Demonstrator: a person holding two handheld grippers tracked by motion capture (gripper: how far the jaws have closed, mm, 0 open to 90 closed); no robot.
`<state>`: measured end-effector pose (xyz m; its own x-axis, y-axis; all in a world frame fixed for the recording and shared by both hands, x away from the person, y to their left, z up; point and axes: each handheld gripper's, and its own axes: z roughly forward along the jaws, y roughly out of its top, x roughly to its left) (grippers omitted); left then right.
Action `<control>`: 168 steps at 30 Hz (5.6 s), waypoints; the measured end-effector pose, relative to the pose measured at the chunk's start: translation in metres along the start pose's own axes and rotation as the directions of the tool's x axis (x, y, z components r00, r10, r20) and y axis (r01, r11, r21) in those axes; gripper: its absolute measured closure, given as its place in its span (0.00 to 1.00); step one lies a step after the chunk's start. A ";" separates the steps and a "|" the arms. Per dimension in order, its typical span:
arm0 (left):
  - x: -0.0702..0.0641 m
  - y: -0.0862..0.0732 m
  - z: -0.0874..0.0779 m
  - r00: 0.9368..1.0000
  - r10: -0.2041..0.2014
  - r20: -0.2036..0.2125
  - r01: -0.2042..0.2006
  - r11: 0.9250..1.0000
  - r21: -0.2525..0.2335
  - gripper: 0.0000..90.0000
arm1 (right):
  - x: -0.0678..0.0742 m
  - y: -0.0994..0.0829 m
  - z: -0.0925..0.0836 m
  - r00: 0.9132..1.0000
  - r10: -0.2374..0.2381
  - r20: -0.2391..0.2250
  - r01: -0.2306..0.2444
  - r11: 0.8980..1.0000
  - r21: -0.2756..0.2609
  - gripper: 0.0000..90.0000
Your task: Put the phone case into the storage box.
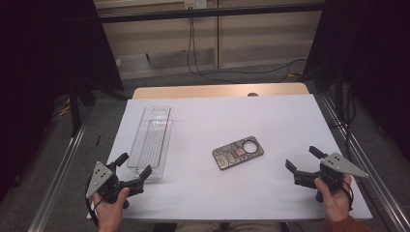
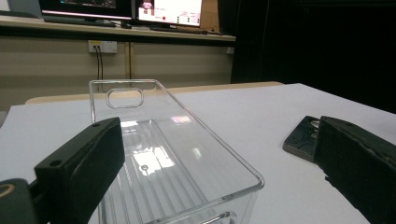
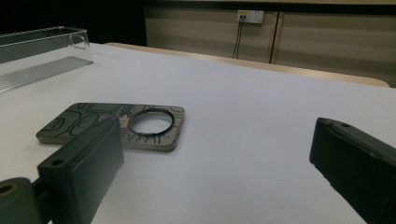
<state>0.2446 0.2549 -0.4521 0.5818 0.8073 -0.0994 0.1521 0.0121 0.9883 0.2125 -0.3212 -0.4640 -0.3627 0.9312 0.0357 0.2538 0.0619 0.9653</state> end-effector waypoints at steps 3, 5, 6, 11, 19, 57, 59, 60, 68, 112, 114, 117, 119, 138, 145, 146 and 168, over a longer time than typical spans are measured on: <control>0.001 0.000 -0.001 1.000 -0.003 -0.011 0.003 1.000 -0.002 0.03 | 0.000 0.000 0.000 1.000 0.001 -0.005 -0.001 1.000 0.009 0.02; 0.001 0.000 -0.001 1.000 -0.004 -0.018 0.004 1.000 -0.005 0.03 | -0.001 -0.001 0.001 1.000 0.010 -0.020 -0.009 1.000 0.022 0.02; 0.001 0.000 -0.001 1.000 -0.005 -0.019 0.005 1.000 -0.004 0.03 | -0.001 -0.001 0.001 1.000 0.009 -0.023 -0.009 1.000 0.025 0.02; 0.001 0.000 -0.001 1.000 -0.004 -0.016 0.004 1.000 -0.001 0.03 | -0.001 0.000 0.001 0.999 0.029 -0.045 -0.026 0.998 0.052 0.02; 0.000 0.000 -0.003 1.000 -0.006 -0.016 0.006 1.000 -0.005 0.03 | 0.002 0.002 0.004 0.993 0.057 -0.103 -0.044 0.992 0.122 0.04; 0.000 0.000 -0.005 1.000 0.006 -0.012 -0.006 1.000 0.001 0.04 | 0.034 0.011 0.046 0.946 0.026 -0.323 0.064 0.962 0.265 0.04; 0.000 0.000 -0.005 1.000 0.007 -0.014 -0.007 1.000 0.002 0.04 | 0.035 0.013 0.049 0.943 0.023 -0.333 0.068 0.963 0.261 0.05; 0.000 0.000 -0.005 1.000 0.007 -0.021 -0.007 1.000 0.003 0.04 | 0.036 0.013 0.050 0.942 0.026 -0.334 0.067 0.962 0.263 0.05; 0.001 0.000 -0.005 1.000 0.001 -0.015 -0.001 1.000 0.002 0.04 | 0.041 0.021 0.066 0.929 0.033 -0.369 0.066 0.965 0.253 0.10; 0.003 0.000 -0.007 1.000 0.008 -0.017 -0.008 1.000 -0.002 0.04 | 0.091 0.065 0.163 0.858 0.016 -0.513 0.186 0.922 0.340 1.00; 0.003 0.000 -0.007 1.000 0.002 -0.014 -0.002 1.000 -0.006 0.04 | 0.093 0.068 0.173 0.861 0.015 -0.509 0.200 0.909 0.365 1.00; 0.004 0.000 -0.008 1.000 0.002 -0.019 -0.003 1.000 -0.006 0.04 | 0.097 0.069 0.183 0.864 0.007 -0.504 0.222 0.892 0.393 1.00; 0.004 0.000 -0.007 1.000 0.001 -0.016 -0.001 1.000 -0.009 0.04 | 0.100 0.069 0.190 0.865 0.012 -0.502 0.229 0.880 0.416 1.00; 0.005 0.000 -0.007 1.000 0.001 -0.015 -0.001 1.000 -0.004 0.04 | 0.123 0.062 0.240 0.880 0.008 -0.474 0.296 0.772 0.562 1.00; 0.005 0.000 -0.007 1.000 -0.001 -0.014 0.001 1.000 -0.006 0.04 | 0.130 0.053 0.248 0.877 0.001 -0.480 0.322 0.741 0.589 1.00; 0.005 0.000 -0.007 1.000 -0.002 -0.015 0.002 1.000 -0.006 0.04 | 0.130 0.053 0.248 0.877 0.001 -0.480 0.322 0.741 0.589 1.00; 0.005 0.000 -0.008 1.000 -0.005 -0.018 0.005 1.000 -0.009 0.04 | 0.132 0.053 0.234 0.864 0.001 -0.503 0.353 0.711 0.608 1.00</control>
<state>0.2413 0.2640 -0.4519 0.5667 0.8175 -0.1024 0.1476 0.0216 0.9888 0.3877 -0.1112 -0.4691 -0.7641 0.6245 0.1617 0.5978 0.5911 0.5416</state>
